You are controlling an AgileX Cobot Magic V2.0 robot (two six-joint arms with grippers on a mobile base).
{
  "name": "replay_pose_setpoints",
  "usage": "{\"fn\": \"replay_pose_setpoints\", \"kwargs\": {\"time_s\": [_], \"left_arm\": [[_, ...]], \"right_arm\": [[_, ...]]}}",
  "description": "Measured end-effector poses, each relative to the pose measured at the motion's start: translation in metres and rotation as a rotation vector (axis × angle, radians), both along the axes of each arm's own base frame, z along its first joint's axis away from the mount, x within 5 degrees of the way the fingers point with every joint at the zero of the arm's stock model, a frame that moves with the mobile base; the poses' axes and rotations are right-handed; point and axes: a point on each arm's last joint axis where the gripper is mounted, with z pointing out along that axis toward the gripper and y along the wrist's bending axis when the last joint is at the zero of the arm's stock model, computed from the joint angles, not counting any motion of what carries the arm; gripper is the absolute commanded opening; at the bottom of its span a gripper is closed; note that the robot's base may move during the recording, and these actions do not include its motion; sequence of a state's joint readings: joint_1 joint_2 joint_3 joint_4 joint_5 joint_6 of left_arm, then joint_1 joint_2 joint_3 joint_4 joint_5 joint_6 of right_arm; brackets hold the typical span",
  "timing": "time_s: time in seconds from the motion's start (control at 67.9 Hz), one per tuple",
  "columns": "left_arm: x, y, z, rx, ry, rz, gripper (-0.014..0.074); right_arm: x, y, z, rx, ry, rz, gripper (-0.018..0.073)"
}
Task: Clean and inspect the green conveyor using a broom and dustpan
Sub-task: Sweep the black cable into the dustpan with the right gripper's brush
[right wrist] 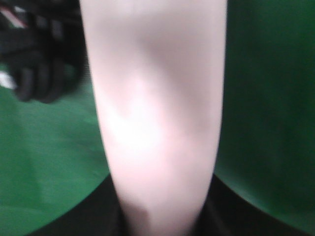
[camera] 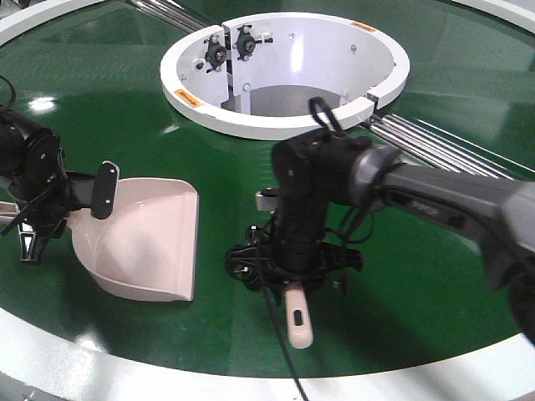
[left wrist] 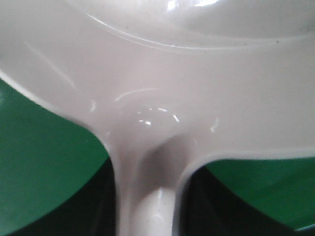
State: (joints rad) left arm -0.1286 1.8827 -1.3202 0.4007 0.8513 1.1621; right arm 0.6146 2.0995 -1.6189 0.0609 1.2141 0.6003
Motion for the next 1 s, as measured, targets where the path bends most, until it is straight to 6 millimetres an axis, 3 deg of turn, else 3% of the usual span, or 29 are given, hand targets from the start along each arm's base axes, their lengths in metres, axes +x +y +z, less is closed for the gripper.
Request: {"fn": "replay_pose_setpoints", "kwargs": {"time_s": [0.53,0.751,1.001], "left_arm": [[0.000,0.000,0.000,0.005,-0.001,-0.003,0.0038],[0.000,0.000,0.000,0.006,-0.002,-0.004,0.0038],[0.000,0.000,0.000,0.006,-0.002,-0.003,0.0038]], "right_arm": [[0.027,0.095,-0.010,0.244,0.000,0.099,-0.0004],[0.039,0.125,0.022,0.438,-0.110,0.184,-0.0004],[0.043,0.130,0.062,0.541,-0.219,0.241,-0.0004]]}}
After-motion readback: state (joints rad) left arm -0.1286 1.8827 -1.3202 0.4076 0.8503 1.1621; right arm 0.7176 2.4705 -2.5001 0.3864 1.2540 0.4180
